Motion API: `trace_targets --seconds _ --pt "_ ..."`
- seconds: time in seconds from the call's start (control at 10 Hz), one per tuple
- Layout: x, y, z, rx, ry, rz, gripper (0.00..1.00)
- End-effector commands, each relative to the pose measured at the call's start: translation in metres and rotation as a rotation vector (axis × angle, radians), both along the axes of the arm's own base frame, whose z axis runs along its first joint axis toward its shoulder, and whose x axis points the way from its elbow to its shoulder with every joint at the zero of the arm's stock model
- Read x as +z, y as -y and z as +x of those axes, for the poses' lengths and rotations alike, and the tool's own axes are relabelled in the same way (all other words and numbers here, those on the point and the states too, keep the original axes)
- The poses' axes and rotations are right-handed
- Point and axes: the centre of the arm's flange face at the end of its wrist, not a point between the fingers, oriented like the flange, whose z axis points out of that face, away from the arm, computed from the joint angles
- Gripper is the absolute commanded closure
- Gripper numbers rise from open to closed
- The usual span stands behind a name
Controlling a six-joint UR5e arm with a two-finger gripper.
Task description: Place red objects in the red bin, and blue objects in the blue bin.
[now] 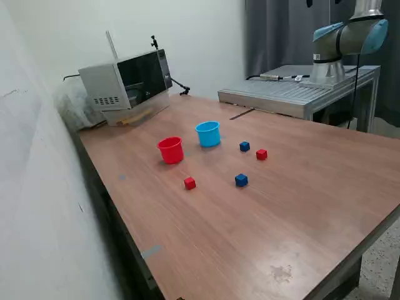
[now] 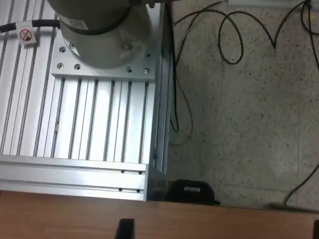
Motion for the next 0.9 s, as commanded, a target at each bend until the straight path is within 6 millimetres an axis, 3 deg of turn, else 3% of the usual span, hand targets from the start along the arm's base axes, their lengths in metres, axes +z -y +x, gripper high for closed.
trace_targets --seconds 0.0,0.8 --pt "0.0000 0.0001 0.0000 -0.001 0.000 -0.001 0.00" --pt "0.0039 0.0003 -0.0042 0.005 -0.017 -0.008 0.00"
